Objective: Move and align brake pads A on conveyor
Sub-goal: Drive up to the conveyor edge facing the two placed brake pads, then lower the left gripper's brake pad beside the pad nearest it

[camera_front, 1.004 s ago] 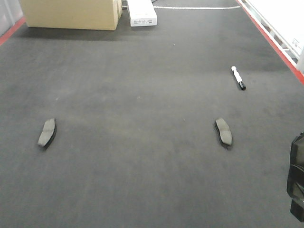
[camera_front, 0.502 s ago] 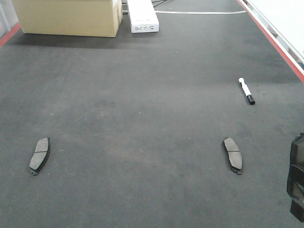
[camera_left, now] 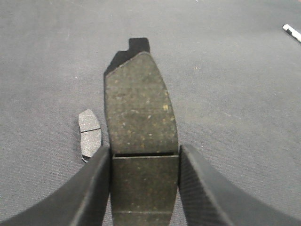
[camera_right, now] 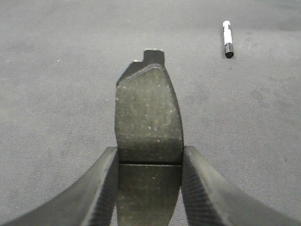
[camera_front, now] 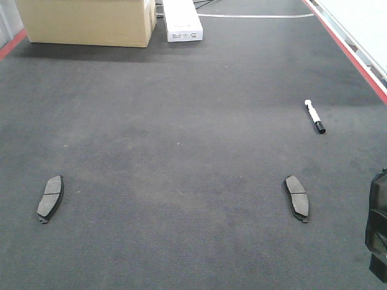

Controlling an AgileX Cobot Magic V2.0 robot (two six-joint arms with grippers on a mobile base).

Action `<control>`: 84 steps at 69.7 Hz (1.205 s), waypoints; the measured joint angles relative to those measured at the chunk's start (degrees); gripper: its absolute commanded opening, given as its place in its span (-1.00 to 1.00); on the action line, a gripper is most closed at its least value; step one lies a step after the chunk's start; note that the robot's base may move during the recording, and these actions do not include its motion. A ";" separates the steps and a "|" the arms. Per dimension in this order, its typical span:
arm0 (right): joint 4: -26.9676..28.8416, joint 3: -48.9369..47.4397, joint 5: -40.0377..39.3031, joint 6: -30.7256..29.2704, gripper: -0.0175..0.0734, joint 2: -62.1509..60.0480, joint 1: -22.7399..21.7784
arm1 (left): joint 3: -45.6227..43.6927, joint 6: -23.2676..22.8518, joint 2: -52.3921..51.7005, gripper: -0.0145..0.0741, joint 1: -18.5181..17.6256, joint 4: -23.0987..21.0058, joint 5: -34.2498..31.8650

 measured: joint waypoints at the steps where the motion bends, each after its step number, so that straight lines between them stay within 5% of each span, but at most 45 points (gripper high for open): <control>1: 0.00 0.00 0.00 0.00 -0.62 0.00 0.00 | 0.00 0.00 0.00 -0.65 0.00 0.00 0.00; 43: 0.00 0.00 0.00 0.00 -0.62 0.00 0.00 | 0.00 0.00 0.00 -0.65 0.00 -0.20 0.09; 55: 0.00 0.00 0.00 0.00 -0.62 0.00 0.00 | -0.19 0.00 0.42 -0.65 0.00 -3.95 1.25; 84: 0.00 0.00 0.00 0.00 -0.62 0.00 0.00 | -15.09 7.74 30.70 -0.64 0.00 -8.59 -3.39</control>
